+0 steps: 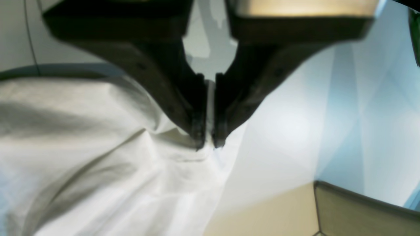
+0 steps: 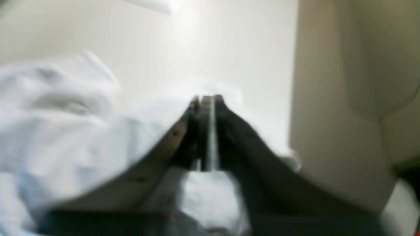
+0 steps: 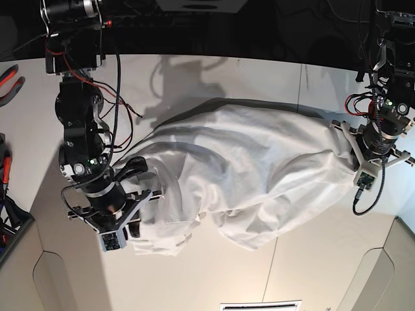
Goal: Layout the t-shirt on the table in an organized manner, then fold the t-shirt properly
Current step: 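Reach the right gripper to the shirt's opposite end and grasp it, then lift the shirt with both grippers and stretch it apart between them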
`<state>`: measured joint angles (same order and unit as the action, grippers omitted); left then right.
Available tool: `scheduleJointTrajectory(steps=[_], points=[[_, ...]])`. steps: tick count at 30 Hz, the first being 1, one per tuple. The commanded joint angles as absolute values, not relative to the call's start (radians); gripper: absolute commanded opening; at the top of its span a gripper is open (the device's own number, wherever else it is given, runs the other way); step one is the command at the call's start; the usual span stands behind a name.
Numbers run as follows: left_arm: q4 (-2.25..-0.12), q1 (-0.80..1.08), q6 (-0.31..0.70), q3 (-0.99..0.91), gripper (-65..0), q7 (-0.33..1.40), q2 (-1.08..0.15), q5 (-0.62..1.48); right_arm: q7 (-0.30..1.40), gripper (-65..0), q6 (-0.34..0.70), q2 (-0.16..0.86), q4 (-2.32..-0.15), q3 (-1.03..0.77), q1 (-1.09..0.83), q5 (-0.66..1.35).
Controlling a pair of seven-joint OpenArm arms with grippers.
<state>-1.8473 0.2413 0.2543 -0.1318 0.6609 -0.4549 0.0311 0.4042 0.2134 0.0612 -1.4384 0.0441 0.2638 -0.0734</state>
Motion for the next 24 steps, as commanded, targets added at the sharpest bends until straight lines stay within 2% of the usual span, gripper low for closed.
scheduleJointTrajectory(steps=[1,2,3,7,11,21,22,23,24], points=[[-1.864,0.232,0.246,-0.139,-65.0,0.636,-0.468,0.027,0.376,-36.9,0.205,0.063,-1.394,0.041,0.324,-0.072],[-1.864,0.233,0.247,-0.139,-65.0,0.631,-0.468,0.027,0.368,-29.2,0.205,0.064,-1.322,0.041,0.357,-0.072],[-1.864,0.233,0.246,-0.139,-65.0,0.631,-0.468,0.028,0.363,-26.0,0.205,0.064,-1.253,0.041,0.390,-0.072],[-1.864,0.233,0.247,-0.139,-65.0,0.632,-0.468,0.045,0.318,-26.0,0.205,0.064,-1.020,0.041,0.506,-0.072],[-1.864,0.230,0.247,-0.139,-65.0,0.631,-0.468,0.052,0.310,-26.0,0.205,0.064,-0.880,0.041,0.584,-0.072],[-1.864,0.230,0.247,-0.139,-65.0,0.632,-0.468,0.052,0.319,-26.5,0.161,0.063,-0.828,0.041,0.616,-0.067],[-1.864,0.230,0.247,-0.139,-65.0,0.631,-0.468,0.052,0.319,-29.6,0.164,0.063,-0.823,0.041,0.607,-0.061],[-1.864,0.230,0.247,-0.139,-65.0,0.632,-0.467,0.052,0.319,-35.9,0.170,0.063,-0.823,0.041,0.596,-0.055],[-1.864,0.230,0.247,-0.139,-65.0,0.631,-0.468,0.052,0.319,-45.5,0.180,0.063,-0.823,0.041,0.583,-0.042]])
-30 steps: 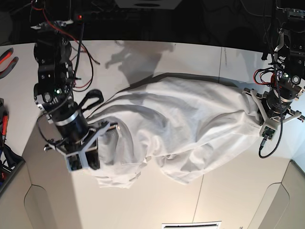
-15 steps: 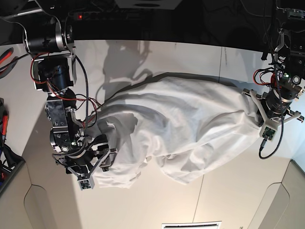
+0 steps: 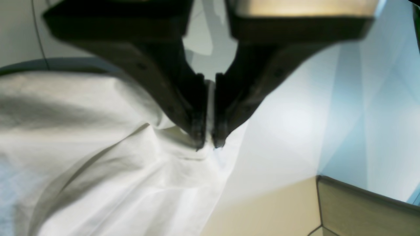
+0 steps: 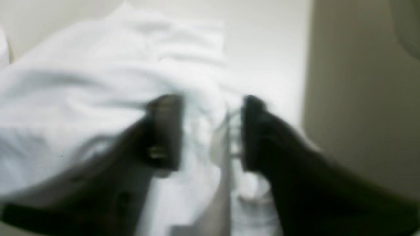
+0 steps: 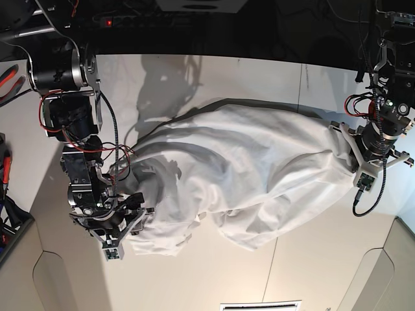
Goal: Layout the t-shirt on the table in an organized manner, then fold the t-shirt properly
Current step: 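Lift the shirt with both grippers and stretch it apart between them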
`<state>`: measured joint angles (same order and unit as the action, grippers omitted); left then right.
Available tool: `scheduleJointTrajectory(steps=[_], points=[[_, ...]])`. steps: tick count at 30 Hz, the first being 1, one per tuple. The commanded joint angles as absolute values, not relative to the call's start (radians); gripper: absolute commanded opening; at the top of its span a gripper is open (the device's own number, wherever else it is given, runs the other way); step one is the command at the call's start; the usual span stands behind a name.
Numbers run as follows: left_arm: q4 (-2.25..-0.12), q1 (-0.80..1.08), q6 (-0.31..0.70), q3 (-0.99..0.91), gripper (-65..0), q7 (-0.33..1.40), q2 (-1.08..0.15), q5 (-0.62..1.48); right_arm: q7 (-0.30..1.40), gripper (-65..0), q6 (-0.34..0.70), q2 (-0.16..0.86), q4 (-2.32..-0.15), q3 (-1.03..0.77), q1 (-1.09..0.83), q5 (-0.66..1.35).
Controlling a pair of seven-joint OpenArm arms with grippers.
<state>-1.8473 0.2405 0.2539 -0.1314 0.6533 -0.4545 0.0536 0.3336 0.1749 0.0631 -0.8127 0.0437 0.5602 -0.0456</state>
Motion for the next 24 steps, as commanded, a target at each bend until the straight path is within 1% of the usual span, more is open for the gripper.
scheduleJointTrajectory(steps=[1,2,7,11,15,19,24], points=[[-1.864,0.230,0.247,-0.139,-65.0,0.631,-0.468,0.052,0.318,-56.9,0.183,0.063,-0.823,0.041,0.569,-0.032],[-1.864,0.230,0.247,-0.139,-65.0,0.631,-0.468,0.052,0.318,-65.0,0.183,0.063,-0.823,0.041,0.556,-0.024],[-1.864,0.227,0.246,-0.139,-65.0,0.613,-0.468,0.052,0.317,-65.0,0.183,0.063,-0.852,0.042,0.537,-0.027],[-1.864,0.227,0.246,-0.139,-65.0,0.602,-0.468,0.051,0.353,-65.0,0.183,0.062,-0.996,0.042,0.537,-0.025],[-1.864,0.227,0.246,-0.139,-65.0,0.602,-0.468,0.051,0.467,-65.0,0.216,0.046,-1.218,0.042,0.537,-0.016],[-1.864,0.227,0.246,-0.139,-65.0,0.602,-0.468,0.051,0.626,-65.0,0.271,0.015,-1.417,0.042,0.537,0.092],[-1.864,0.227,0.246,-0.139,-65.0,0.602,-0.468,0.020,0.807,-65.0,0.320,-0.028,-1.557,0.042,0.533,0.231]])
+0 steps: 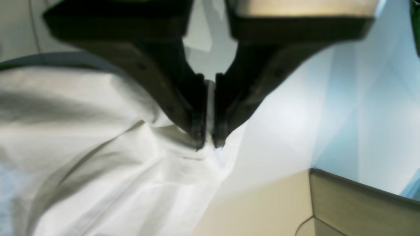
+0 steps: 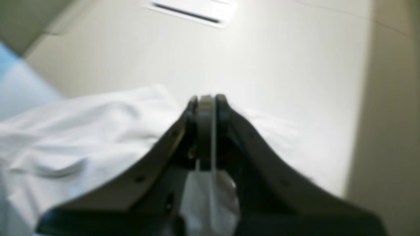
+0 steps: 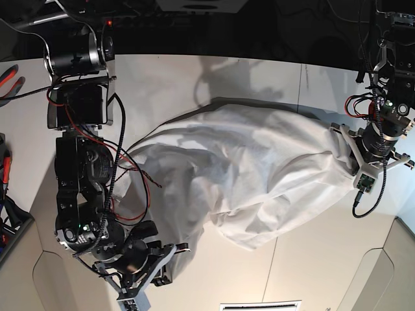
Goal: Layout the t-shirt on the table in an organized manner, then fold the t-shirt properly
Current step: 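Lift the shirt with both grippers and stretch it apart between them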
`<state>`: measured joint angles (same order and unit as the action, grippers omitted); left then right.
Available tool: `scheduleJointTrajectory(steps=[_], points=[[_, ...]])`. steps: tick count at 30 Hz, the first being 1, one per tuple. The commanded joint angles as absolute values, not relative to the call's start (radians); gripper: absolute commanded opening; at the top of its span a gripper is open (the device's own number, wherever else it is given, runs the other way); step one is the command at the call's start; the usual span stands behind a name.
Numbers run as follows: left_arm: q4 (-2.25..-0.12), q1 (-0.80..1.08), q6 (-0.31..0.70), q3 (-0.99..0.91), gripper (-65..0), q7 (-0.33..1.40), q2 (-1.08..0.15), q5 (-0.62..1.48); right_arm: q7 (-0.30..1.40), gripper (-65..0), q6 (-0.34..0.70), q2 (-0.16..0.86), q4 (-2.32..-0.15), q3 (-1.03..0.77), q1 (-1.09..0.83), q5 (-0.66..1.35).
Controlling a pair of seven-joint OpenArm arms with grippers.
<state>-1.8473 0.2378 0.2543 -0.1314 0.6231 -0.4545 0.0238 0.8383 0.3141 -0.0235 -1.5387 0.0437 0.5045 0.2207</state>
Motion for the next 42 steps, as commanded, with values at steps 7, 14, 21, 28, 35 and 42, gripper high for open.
scheduleJointTrajectory(steps=[7,14,21,28,35,42], points=[[-1.864,0.227,0.194,-0.139,-65.0,0.603,-0.469,-0.005,0.899,-65.0,0.326,-0.059,-1.577,0.042,0.530,0.370],[-1.864,0.227,0.194,-0.139,-65.0,0.602,-0.469,-0.005,0.894,-65.0,0.416,-0.061,-1.579,0.041,0.489,0.387],[-1.864,0.227,0.194,-0.139,-65.0,0.602,-0.469,-0.004,0.950,-65.0,0.592,-0.060,-1.580,0.042,0.487,0.509],[-1.864,0.227,0.194,-0.139,-65.0,0.602,-0.469,-0.005,1.037,-65.0,0.592,-0.060,-1.580,0.041,0.487,0.700],[-1.864,0.196,0.193,-0.139,-65.0,0.602,-0.497,-0.083,0.875,-65.0,0.524,-0.027,-1.580,-0.043,0.487,0.356],[-1.864,0.110,0.123,-0.139,-65.0,0.602,-0.608,-0.091,0.841,-65.0,0.441,0.075,-1.580,-0.257,0.492,0.296]])
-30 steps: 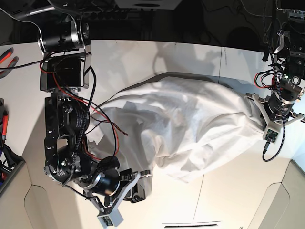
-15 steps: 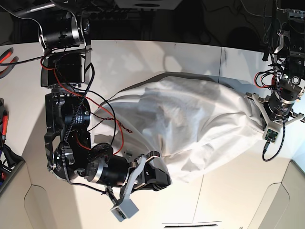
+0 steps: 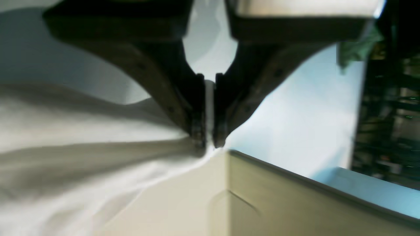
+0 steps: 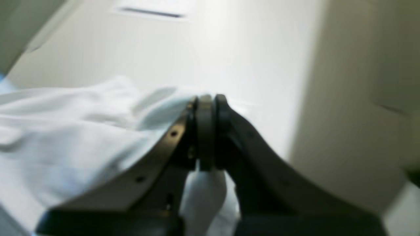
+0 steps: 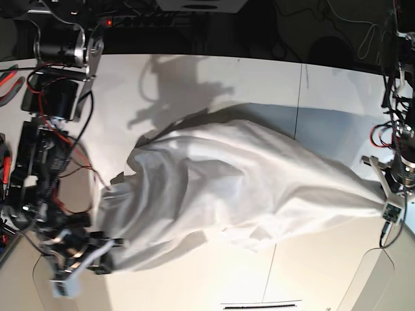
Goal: Layout the t-shirt on the table in an organized manner, then fold the t-shirt properly
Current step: 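Lift the shirt with both grippers and stretch it apart between them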
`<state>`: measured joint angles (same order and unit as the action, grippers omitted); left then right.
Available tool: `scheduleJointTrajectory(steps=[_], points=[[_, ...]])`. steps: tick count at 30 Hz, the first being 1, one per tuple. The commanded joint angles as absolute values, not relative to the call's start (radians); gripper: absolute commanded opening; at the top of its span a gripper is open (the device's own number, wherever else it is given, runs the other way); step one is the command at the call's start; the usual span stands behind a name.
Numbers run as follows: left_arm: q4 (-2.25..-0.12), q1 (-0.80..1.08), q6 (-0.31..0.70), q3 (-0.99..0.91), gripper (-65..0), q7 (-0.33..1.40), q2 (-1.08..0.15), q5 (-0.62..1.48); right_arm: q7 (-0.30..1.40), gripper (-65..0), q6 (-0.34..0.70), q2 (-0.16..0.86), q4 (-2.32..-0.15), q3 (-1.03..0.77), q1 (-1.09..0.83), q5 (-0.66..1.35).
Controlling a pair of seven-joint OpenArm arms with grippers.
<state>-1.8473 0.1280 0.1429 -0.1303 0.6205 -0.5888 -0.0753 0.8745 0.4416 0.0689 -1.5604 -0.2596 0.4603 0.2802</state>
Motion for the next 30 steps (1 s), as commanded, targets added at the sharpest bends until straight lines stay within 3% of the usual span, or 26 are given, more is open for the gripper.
scheduleJointTrajectory(steps=[1,9,19,24,30], points=[[-1.864,0.093,0.123,-0.139,-65.0,0.602,-0.619,-0.091,0.838,-65.0,0.441,0.093,-1.580,-0.284,0.492,0.296],[-1.864,-0.012,0.123,-0.139,-65.0,0.602,-0.643,-0.086,0.834,-65.0,0.441,0.211,-1.580,-0.405,0.490,0.322],[-1.856,-0.017,0.170,-0.139,-65.0,0.616,-0.643,0.008,0.897,-65.0,0.441,0.209,-1.578,-0.405,0.474,0.393],[-1.692,-0.079,0.346,-0.131,-65.0,0.519,-0.643,0.154,0.817,-65.0,0.441,0.187,-1.516,-0.344,0.464,0.387],[-1.445,-0.372,0.319,-0.123,-65.0,0.472,-0.647,0.258,0.647,-65.0,0.411,0.187,-1.287,-0.199,0.647,0.269]])
